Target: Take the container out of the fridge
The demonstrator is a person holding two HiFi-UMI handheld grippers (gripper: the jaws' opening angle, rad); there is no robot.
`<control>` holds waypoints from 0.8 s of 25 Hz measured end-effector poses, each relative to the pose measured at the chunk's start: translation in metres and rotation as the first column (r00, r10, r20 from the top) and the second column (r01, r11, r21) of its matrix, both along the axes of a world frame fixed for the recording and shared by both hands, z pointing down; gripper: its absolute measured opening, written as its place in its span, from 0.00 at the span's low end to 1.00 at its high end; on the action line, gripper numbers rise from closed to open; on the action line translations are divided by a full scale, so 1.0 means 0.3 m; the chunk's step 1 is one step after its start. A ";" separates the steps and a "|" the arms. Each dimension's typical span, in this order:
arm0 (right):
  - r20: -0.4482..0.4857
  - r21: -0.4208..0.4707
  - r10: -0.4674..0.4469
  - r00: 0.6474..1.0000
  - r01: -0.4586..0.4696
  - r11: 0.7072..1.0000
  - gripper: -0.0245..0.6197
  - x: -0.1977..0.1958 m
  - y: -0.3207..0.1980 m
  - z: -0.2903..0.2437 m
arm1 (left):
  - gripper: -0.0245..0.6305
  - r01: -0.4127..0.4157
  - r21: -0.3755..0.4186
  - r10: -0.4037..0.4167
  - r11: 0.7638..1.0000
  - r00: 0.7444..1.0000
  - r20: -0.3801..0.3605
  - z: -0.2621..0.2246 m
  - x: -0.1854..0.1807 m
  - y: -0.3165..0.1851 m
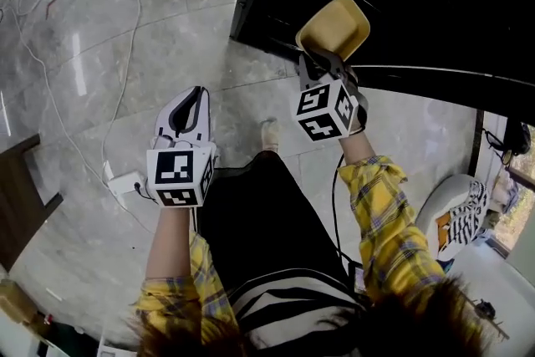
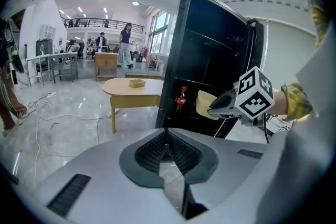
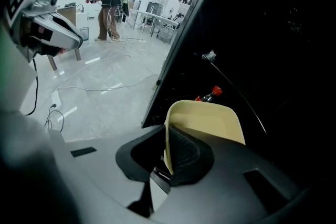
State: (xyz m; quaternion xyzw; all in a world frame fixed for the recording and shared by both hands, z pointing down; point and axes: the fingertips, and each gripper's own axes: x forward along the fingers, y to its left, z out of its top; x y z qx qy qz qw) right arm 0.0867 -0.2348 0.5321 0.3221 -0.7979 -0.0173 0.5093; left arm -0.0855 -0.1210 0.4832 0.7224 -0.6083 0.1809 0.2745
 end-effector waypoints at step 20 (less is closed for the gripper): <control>0.086 -0.024 -0.097 0.991 0.100 0.995 0.10 -0.108 0.357 -0.300 | 0.08 0.023 0.063 -0.022 0.998 1.000 -0.017 -0.315 -0.031 0.116</control>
